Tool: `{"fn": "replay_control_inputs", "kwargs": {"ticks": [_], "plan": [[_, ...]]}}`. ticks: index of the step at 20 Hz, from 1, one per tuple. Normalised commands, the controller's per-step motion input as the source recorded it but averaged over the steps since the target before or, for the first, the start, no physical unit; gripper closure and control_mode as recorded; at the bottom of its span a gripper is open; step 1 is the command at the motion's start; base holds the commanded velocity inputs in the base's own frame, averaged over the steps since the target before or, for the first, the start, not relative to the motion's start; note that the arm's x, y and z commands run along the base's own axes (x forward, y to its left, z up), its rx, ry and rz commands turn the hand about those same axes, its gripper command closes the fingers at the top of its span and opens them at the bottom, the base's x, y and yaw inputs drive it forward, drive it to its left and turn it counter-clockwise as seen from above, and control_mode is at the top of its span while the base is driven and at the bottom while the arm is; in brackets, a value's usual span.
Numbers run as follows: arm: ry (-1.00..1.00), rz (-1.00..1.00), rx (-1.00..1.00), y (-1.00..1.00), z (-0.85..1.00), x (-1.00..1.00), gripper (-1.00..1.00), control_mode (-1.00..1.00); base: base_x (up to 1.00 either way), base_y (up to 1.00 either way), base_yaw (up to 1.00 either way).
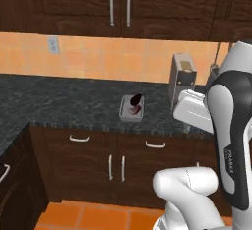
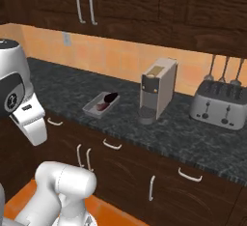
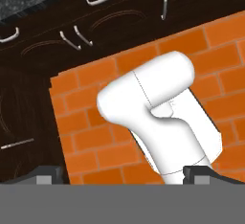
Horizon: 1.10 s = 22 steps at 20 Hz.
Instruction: Take the meat container that has the chicken drumstick and place it on the second highest rack of the freezer. Then take the vegetable container that has the potato and avocado and place it on the highest rack of the freezer.
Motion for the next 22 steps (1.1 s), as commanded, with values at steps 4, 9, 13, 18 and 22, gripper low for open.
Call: {"fn": "replay_control_inputs", "kwargs": {"ticks": [4,9,13,18,22], "plan": [[0.00,0.00,0.00,0.00,0.00,0.00,-1.00,1.00,0.94,0.62,-0.46],[0.00,0.00,0.00,0.00,0.00,0.00,-1.00,1.00,0.65,0.36,-0.54],[0.00,0.00,0.00,0.00,0.00,0.00,-1.00,1.00,0.49,0.38,-0.54],[0.02,-0.24,0.02,0.05,-0.84,0.49,-1.00,-1.00,0.00,0.00,0.00],[0.00,-0.01,0.08,0.01,-0.93,0.75,-1.00,-1.00,0.00,0.00,0.00]]}}
